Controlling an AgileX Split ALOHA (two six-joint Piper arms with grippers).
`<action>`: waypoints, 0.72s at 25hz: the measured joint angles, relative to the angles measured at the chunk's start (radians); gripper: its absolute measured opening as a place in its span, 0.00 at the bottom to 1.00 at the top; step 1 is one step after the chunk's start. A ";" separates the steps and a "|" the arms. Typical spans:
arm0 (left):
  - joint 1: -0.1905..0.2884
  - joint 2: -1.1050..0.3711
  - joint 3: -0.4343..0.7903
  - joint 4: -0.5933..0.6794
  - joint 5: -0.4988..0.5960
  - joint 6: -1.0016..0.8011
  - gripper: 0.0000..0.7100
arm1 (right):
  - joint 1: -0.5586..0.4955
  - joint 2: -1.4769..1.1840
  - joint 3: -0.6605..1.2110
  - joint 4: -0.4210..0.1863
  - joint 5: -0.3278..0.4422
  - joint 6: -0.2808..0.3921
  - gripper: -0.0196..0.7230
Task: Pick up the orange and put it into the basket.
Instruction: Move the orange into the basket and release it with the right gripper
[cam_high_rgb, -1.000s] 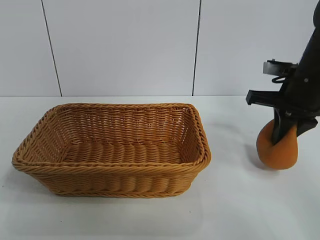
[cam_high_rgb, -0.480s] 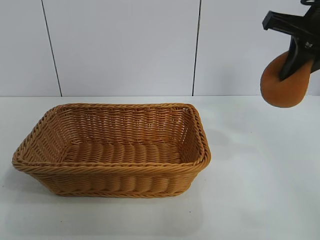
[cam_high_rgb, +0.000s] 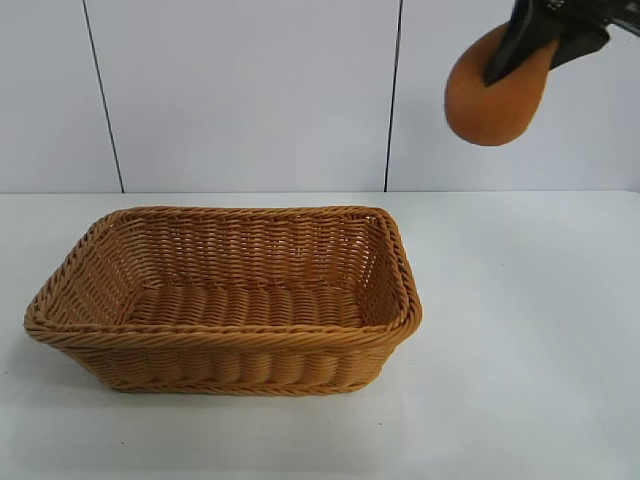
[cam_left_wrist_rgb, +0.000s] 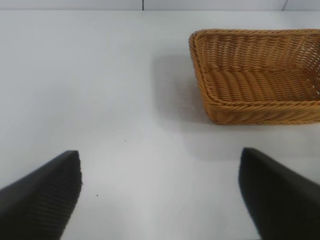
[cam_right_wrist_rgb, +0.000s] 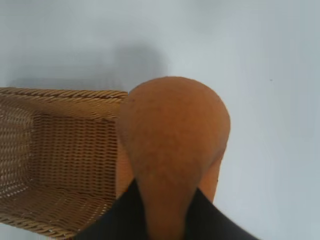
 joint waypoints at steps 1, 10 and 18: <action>0.000 0.000 0.000 0.000 0.001 0.000 0.86 | 0.030 0.005 0.000 0.001 -0.003 0.000 0.09; 0.000 0.000 0.000 0.000 0.001 0.000 0.86 | 0.287 0.120 0.000 0.028 -0.155 0.014 0.09; 0.000 0.000 0.000 0.000 0.001 0.000 0.86 | 0.370 0.334 0.000 0.064 -0.380 0.014 0.09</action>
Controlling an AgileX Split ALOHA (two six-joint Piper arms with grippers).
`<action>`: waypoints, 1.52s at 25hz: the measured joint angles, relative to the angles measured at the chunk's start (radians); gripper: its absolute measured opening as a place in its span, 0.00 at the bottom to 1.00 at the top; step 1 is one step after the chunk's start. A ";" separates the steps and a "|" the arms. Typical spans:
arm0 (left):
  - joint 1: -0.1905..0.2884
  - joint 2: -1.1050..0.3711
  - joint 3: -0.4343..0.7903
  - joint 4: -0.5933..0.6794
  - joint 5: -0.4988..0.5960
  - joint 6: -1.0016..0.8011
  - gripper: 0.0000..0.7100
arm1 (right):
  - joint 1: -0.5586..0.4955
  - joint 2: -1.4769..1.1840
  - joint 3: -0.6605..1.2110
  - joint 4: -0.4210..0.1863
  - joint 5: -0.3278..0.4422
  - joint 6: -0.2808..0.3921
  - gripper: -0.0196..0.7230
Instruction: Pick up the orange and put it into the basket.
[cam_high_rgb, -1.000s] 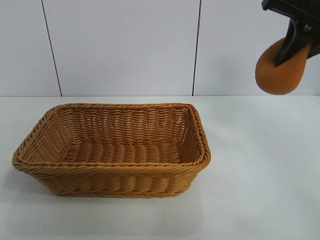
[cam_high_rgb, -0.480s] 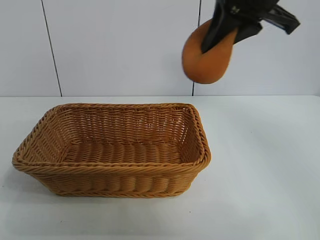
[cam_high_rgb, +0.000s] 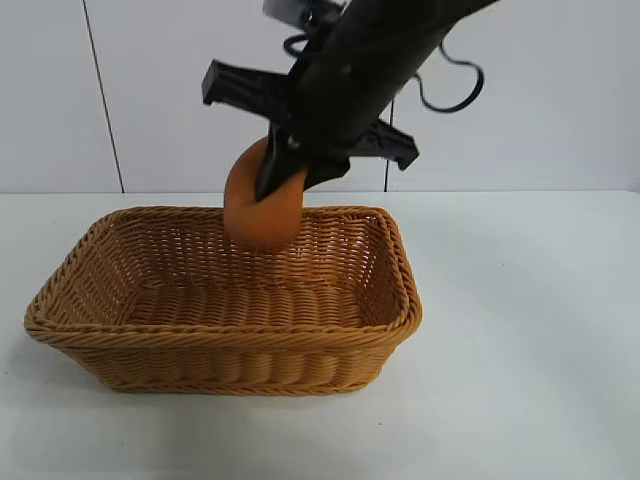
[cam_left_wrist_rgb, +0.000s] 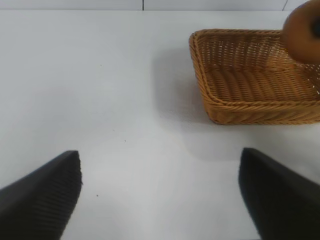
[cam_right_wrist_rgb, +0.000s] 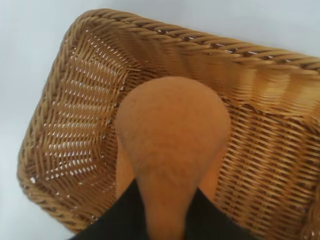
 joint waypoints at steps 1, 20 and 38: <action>0.000 0.000 0.000 0.000 0.000 0.000 0.86 | 0.002 0.030 -0.001 0.007 -0.010 0.000 0.09; 0.000 0.000 0.000 0.000 0.000 0.000 0.86 | 0.003 0.149 -0.237 -0.014 0.207 -0.006 0.94; 0.000 0.000 0.000 0.000 0.000 0.000 0.86 | -0.103 0.142 -0.587 -0.346 0.691 0.122 0.96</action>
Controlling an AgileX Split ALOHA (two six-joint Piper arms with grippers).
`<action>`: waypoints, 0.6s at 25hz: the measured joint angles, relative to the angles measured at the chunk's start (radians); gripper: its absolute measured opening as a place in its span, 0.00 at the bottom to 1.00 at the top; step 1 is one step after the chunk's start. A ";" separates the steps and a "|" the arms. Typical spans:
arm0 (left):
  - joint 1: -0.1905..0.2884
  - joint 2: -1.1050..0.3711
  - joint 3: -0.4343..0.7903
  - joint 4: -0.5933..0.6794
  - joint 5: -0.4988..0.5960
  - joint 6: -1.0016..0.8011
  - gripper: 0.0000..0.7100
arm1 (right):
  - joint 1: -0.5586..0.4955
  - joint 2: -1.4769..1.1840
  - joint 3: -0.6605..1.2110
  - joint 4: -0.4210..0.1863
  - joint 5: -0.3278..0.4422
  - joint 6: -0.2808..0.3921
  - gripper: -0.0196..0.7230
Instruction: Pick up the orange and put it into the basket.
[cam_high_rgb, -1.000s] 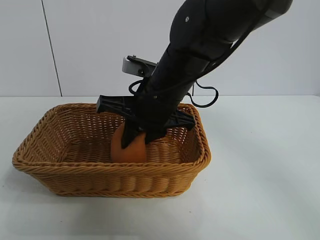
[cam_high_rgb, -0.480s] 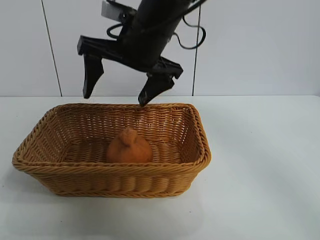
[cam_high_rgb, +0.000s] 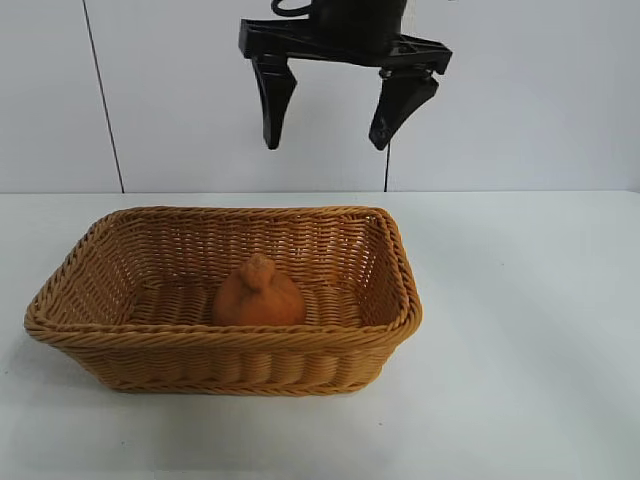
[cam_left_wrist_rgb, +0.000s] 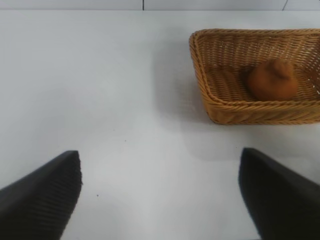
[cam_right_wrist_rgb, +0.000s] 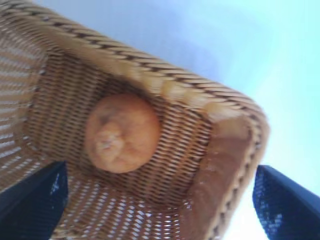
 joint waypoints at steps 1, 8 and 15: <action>0.000 0.000 0.000 0.000 0.000 0.000 0.86 | -0.029 0.000 0.000 -0.008 0.001 0.000 0.96; 0.000 0.000 0.000 0.000 0.000 0.000 0.86 | -0.264 0.000 0.000 -0.025 0.001 -0.020 0.96; 0.000 0.000 0.000 0.000 0.000 0.000 0.86 | -0.455 0.000 0.000 -0.033 0.002 -0.043 0.96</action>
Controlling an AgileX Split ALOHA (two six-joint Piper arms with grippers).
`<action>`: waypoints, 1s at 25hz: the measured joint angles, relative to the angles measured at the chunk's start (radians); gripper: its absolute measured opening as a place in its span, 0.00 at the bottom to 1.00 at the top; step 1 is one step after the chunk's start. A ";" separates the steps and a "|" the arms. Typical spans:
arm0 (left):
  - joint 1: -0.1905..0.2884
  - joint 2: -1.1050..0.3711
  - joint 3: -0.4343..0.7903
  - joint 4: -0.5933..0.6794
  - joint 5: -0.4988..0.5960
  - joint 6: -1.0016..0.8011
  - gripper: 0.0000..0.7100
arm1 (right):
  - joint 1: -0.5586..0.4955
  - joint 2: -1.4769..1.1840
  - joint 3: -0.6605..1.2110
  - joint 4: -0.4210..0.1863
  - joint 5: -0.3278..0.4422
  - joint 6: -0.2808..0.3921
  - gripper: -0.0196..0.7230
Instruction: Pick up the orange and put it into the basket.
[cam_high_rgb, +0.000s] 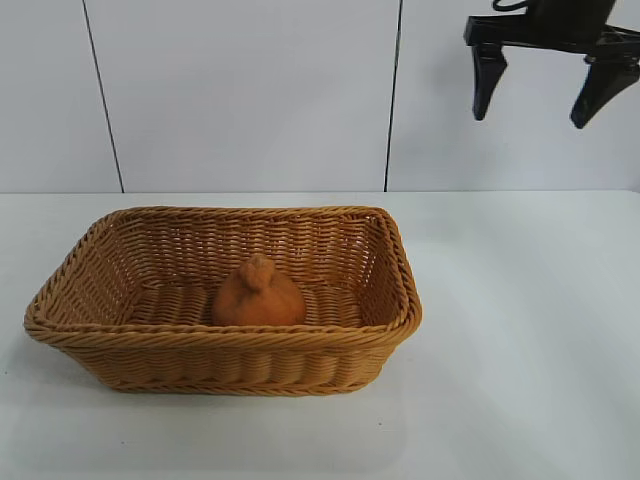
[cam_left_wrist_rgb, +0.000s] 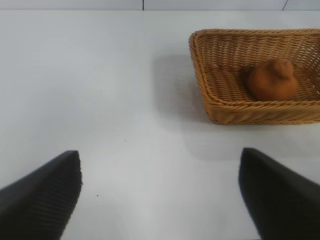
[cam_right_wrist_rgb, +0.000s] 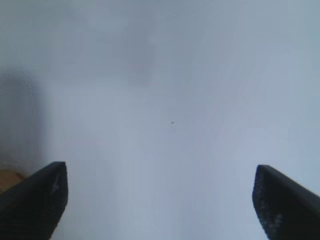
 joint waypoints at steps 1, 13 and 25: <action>0.000 0.000 0.000 0.000 0.000 0.000 0.86 | -0.015 0.000 0.000 0.000 0.000 -0.002 0.96; 0.000 0.000 0.000 0.000 0.000 0.000 0.86 | -0.035 -0.182 0.319 0.003 -0.002 -0.043 0.96; 0.000 0.000 0.000 0.000 0.000 0.000 0.86 | -0.035 -0.789 0.988 0.003 0.009 -0.054 0.96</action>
